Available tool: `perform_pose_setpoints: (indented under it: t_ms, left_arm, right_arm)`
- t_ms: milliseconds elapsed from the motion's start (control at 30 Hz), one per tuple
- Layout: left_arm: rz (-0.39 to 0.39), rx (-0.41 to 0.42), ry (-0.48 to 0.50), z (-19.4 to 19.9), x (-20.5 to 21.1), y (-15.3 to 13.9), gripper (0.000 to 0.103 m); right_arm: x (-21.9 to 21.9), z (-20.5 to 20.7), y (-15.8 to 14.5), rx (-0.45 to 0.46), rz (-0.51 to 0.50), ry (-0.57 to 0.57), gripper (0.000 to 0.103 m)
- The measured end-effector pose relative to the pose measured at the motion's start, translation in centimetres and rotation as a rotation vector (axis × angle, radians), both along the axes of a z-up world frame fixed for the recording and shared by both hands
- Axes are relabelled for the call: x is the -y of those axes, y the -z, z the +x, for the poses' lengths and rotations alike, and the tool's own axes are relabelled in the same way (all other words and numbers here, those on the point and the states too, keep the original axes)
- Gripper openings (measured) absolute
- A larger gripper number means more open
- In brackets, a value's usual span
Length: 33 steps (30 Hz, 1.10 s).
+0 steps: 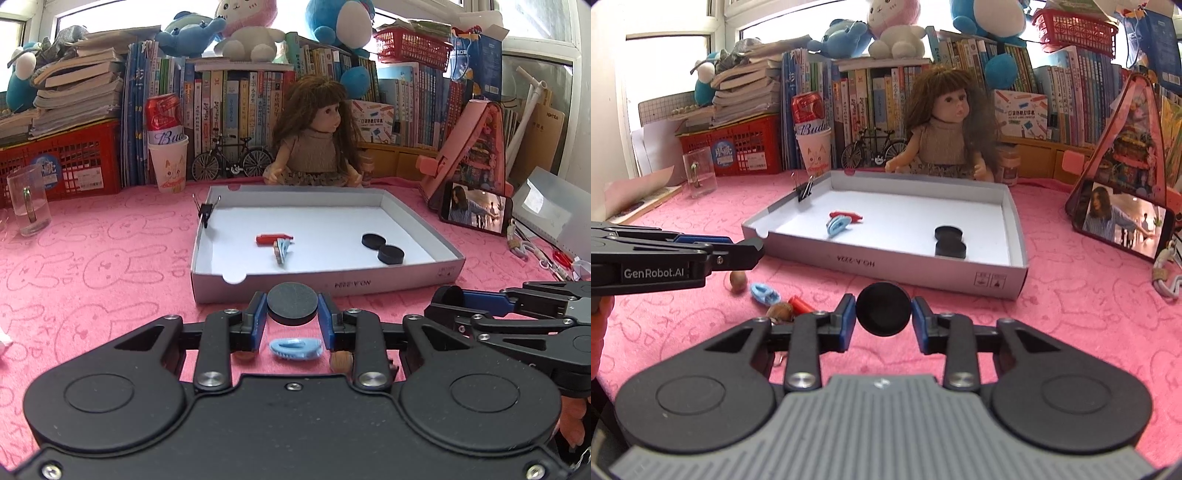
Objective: Organize rigid objects
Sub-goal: 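Lower both held pucks into the white tray and open both tools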
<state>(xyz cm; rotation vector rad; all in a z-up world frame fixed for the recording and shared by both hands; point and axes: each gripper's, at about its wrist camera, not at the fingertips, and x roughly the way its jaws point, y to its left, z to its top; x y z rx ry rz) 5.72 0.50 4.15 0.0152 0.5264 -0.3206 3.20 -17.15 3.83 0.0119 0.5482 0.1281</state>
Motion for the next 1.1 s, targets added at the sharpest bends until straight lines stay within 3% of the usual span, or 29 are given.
perform_pose_setpoints:
  t_ms: [700,900,1033,1100]
  left_arm:
    - [-0.066,-0.008,-0.018,5.4,0.1,-3.2,0.028]
    - [-0.104,-0.049,0.011,9.8,0.2,-4.2,0.028]
    - [-0.126,-0.140,0.030,14.1,0.8,-4.3,0.028]
    - [-0.140,-0.148,0.008,15.8,1.1,-4.1,0.028]
  right_arm:
    - [3.4,3.5,-2.8,0.033,0.048,0.068,0.038]
    - [5.0,7.2,-3.6,-0.024,0.088,0.073,0.038]
    - [6.2,11.3,-4.1,-0.110,0.127,0.075,0.038]
    - [6.8,13.2,-4.0,-0.153,0.156,0.077,0.038]
